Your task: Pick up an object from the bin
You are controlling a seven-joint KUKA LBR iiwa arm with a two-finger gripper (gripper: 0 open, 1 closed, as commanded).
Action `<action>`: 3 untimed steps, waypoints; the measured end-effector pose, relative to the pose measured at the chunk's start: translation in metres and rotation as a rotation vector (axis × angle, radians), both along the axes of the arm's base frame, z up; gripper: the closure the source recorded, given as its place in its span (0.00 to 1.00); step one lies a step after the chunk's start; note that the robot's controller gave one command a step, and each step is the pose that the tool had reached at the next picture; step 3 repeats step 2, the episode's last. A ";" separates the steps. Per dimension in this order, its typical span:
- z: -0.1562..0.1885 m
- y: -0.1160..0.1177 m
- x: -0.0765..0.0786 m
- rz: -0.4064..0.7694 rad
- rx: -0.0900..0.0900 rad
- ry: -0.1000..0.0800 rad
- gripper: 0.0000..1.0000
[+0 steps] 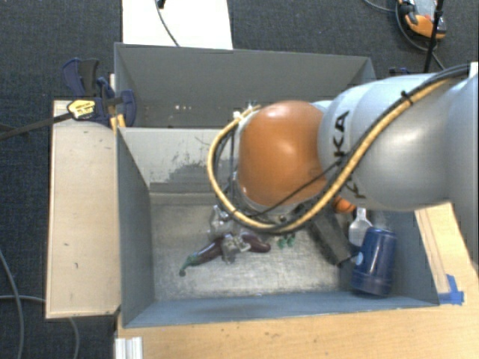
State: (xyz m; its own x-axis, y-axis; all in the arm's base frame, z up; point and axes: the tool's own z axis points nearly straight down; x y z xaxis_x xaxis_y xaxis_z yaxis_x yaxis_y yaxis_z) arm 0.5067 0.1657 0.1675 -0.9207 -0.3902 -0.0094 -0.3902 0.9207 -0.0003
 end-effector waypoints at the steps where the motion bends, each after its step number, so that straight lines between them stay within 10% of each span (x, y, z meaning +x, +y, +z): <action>1: -0.052 -0.031 -0.009 0.111 0.000 -0.001 1.00; 2: 0.123 -0.009 -0.011 0.290 -0.003 0.008 1.00; 3: 0.123 -0.009 -0.011 0.290 -0.003 0.008 1.00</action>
Offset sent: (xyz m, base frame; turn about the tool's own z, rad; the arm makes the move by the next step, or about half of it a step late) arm -0.0114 -0.0020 0.1633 -0.3237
